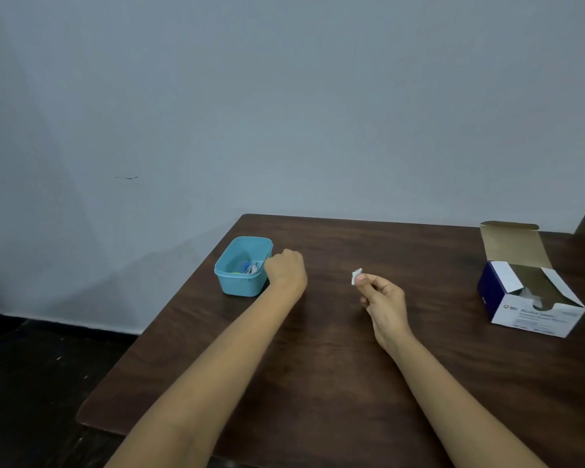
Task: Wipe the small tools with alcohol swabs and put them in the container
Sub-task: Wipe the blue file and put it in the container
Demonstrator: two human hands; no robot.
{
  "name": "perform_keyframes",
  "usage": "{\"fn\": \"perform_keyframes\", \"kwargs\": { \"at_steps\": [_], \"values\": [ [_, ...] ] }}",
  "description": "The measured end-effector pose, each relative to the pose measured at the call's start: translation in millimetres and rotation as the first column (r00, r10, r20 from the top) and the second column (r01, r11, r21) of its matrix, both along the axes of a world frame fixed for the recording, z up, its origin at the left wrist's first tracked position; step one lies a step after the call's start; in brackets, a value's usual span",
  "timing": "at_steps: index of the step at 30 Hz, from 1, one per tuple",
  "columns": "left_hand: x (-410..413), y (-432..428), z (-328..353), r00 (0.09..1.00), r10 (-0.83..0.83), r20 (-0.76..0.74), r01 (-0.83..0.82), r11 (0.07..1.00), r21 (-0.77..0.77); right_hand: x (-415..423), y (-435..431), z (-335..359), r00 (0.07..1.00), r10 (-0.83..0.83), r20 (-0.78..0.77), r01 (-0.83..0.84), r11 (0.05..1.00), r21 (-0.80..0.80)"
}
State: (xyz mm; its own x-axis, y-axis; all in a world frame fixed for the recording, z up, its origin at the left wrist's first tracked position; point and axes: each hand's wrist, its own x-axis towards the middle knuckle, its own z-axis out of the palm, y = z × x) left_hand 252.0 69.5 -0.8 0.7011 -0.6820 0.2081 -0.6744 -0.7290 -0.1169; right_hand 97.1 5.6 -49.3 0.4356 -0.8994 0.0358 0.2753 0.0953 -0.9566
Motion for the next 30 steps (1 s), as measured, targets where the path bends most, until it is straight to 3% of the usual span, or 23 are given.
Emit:
{"fn": "perform_keyframes", "kwargs": {
  "at_steps": [5, 18, 20, 22, 25, 27, 30],
  "values": [
    [1.4, -1.0, -3.9, 1.0, -0.003, -0.008, 0.004, 0.993, 0.121, 0.7, -2.0, -2.4, 1.0, -0.008, 0.011, 0.008, 1.0, -0.003],
    [-21.7, 7.8, -11.2, 0.99, -0.135, 0.042, 0.125, 0.974, 0.187, -4.6, -5.5, 0.5, 0.995, -0.045, 0.088, 0.037, 0.995, 0.091],
    [-25.9, 9.2, -10.4, 0.991, -0.128, -0.028, 0.13, 0.987, 0.094, -7.8, -8.0, 2.9, 0.992, -0.075, 0.103, 0.065, 0.993, 0.095],
    [-33.5, 9.0, -6.3, 0.972, -0.122, -0.2, 0.103, 0.989, -0.102, -13.5, -13.4, 4.4, 0.989, -0.122, 0.086, 0.115, 0.99, 0.078],
    [-52.5, 8.2, -0.1, 0.862, -0.251, -0.44, 0.07, 0.92, -0.386, -25.3, -21.6, 7.6, 0.972, -0.213, 0.095, 0.203, 0.974, 0.105],
    [-68.2, 7.8, -0.4, 0.785, -0.384, -0.486, 0.065, 0.831, -0.553, -33.0, -23.8, 10.2, 0.954, -0.248, 0.166, 0.217, 0.958, 0.186],
    [-90.1, 7.4, -5.6, 0.714, -0.498, -0.492, 0.048, 0.735, -0.676, -40.5, -20.3, 15.2, 0.958, -0.201, 0.206, 0.152, 0.961, 0.233]
  ]
}}
